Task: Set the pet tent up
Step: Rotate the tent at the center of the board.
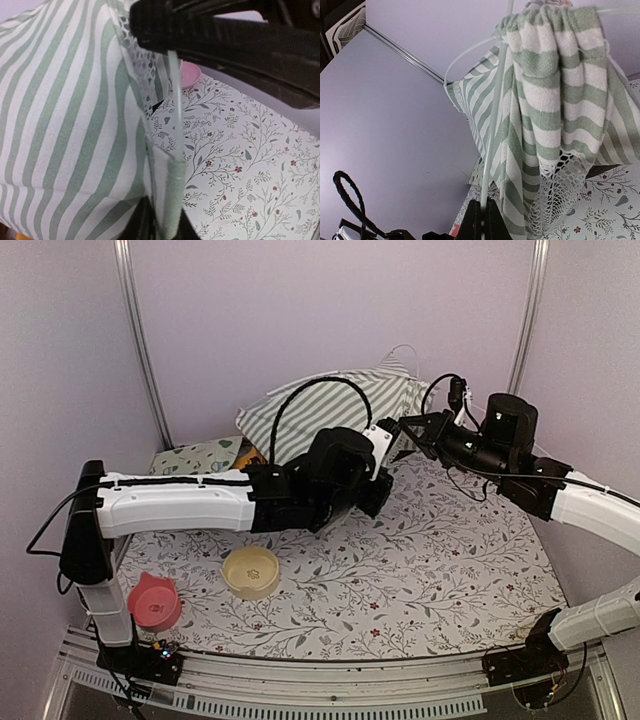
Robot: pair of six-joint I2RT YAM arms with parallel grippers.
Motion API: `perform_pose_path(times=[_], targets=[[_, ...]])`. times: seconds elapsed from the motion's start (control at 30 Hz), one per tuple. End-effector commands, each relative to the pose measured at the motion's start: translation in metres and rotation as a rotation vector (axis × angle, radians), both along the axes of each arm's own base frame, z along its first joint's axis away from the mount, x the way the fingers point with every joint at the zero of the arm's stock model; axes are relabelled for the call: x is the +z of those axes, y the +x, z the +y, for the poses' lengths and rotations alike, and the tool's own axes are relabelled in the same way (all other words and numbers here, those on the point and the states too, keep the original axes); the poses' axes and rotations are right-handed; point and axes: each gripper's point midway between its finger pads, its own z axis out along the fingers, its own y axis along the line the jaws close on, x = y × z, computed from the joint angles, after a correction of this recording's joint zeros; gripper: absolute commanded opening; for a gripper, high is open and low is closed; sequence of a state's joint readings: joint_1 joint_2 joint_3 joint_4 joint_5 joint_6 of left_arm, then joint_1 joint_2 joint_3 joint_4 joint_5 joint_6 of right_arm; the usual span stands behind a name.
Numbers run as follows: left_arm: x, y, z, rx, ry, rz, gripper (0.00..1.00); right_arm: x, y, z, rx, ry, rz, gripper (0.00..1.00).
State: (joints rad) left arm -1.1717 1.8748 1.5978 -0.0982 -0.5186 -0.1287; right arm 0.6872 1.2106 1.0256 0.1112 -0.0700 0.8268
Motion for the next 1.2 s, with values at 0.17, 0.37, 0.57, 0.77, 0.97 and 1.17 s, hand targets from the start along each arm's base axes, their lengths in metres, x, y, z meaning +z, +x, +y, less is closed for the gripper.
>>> perform_pose_path(times=[0.17,0.37,0.57,0.77,0.97,1.17], targets=[[0.024,0.069,0.076,0.235,0.067,-0.146,0.00,0.046,-0.013,0.019,0.128,0.008,-0.154,0.40],[0.035,0.095,0.121,0.285,0.105,-0.215,0.00,0.069,-0.034,0.042,0.330,-0.121,-0.255,0.73],[0.036,0.109,0.153,0.261,0.155,-0.245,0.00,0.109,-0.053,0.021,0.320,-0.268,-0.386,0.86],[0.044,0.124,0.171,0.240,0.206,-0.301,0.00,0.158,-0.097,0.000,0.380,-0.293,-0.532,0.88],[0.046,0.139,0.172,0.197,0.217,-0.301,0.00,0.150,-0.134,0.005,0.556,-0.262,-0.586,0.83],[0.030,0.146,0.164,0.157,0.276,-0.286,0.00,0.205,-0.186,-0.014,0.622,-0.146,-0.801,0.81]])
